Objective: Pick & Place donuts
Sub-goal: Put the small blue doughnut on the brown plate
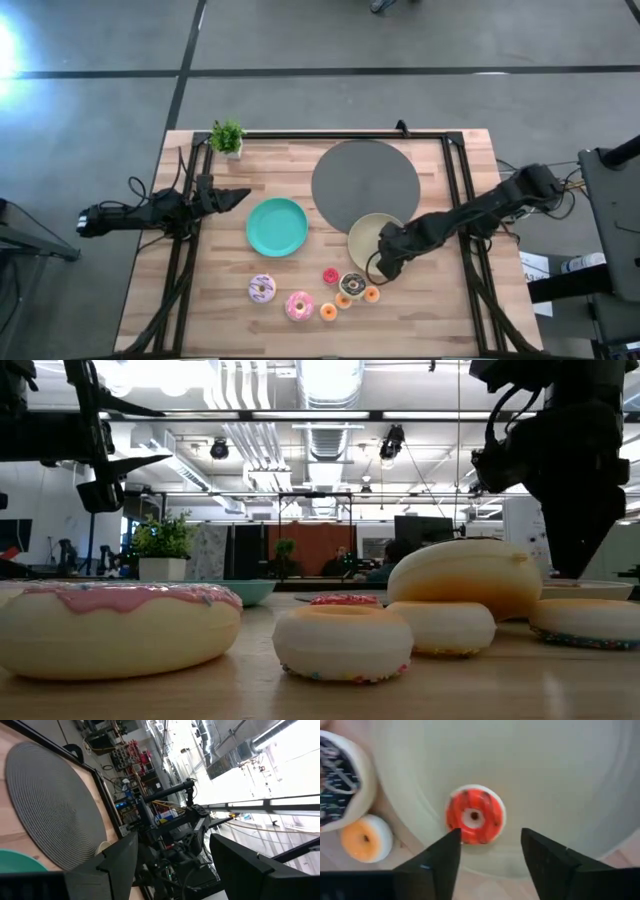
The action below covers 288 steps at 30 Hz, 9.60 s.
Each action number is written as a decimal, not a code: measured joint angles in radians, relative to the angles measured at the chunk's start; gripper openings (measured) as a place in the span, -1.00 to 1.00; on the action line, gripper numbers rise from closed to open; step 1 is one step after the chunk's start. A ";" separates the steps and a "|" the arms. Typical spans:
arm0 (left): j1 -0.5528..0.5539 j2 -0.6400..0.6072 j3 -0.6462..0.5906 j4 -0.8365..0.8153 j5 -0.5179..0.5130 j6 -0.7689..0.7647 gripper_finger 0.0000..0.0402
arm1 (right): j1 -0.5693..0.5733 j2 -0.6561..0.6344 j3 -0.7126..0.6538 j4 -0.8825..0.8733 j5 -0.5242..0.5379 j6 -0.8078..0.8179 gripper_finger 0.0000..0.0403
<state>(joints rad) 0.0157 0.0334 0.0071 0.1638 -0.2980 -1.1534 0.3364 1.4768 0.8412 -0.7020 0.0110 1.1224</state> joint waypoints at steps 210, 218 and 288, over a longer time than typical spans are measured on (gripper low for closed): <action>0.039 1.818 1.234 0.710 1.245 0.471 0.00 | 0.298 -0.168 -0.060 1.230 0.779 0.056 -0.93; 0.041 1.812 1.238 0.709 1.260 0.466 -0.14 | 0.299 -0.173 -0.061 1.222 0.844 0.047 -0.93; 0.048 2.175 1.592 -0.234 0.800 0.783 -0.37 | 0.325 -0.265 0.269 -0.408 0.616 0.755 -0.10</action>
<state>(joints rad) 0.0636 2.2080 1.5990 -0.0702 0.5021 -0.3708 0.6609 1.2121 1.1103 -1.1100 0.6269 1.8778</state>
